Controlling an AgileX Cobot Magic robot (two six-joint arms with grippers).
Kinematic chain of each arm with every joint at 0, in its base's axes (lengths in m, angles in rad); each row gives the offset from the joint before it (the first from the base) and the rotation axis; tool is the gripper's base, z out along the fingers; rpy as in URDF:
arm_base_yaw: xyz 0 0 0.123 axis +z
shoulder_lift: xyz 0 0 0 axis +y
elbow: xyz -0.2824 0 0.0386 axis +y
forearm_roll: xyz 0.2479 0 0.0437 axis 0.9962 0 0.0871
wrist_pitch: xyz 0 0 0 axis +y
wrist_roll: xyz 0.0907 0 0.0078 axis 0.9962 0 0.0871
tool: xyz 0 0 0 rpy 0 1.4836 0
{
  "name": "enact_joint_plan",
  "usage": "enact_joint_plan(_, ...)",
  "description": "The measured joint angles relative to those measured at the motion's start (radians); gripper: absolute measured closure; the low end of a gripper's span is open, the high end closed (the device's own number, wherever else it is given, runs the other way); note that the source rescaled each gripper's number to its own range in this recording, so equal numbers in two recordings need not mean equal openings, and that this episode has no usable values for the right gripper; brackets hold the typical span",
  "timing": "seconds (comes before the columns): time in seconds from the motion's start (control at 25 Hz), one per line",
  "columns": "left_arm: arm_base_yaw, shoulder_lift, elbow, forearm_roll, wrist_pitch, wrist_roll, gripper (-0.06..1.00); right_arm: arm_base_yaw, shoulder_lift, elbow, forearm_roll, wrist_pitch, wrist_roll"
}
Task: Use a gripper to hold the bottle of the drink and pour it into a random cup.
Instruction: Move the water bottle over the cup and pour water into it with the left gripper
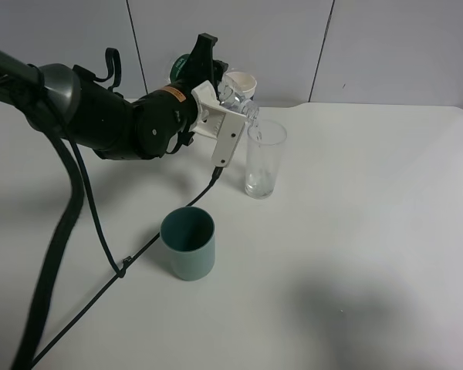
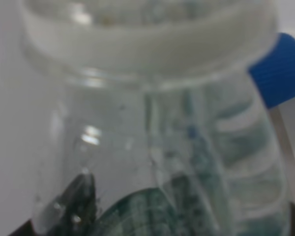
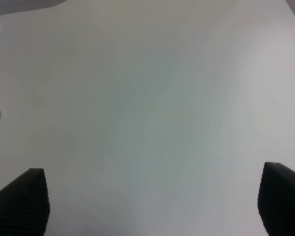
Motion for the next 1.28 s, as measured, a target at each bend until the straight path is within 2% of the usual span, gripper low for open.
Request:
enact_joint_plan(0.24,0.000,0.000,0.000,-0.003,0.000,0.000,0.92,0.000,0.000,0.000,0.000,0.000,0.000)
enact_joint_plan(0.72,0.000,0.000,0.000,-0.094,0.000,0.000,0.92,0.000,0.000,0.000,0.000,0.000,0.000)
enact_joint_plan(1.28,0.000,0.000,0.000,-0.107,-0.008,0.002,0.92,0.000,0.000,0.000,0.000,0.000,0.000)
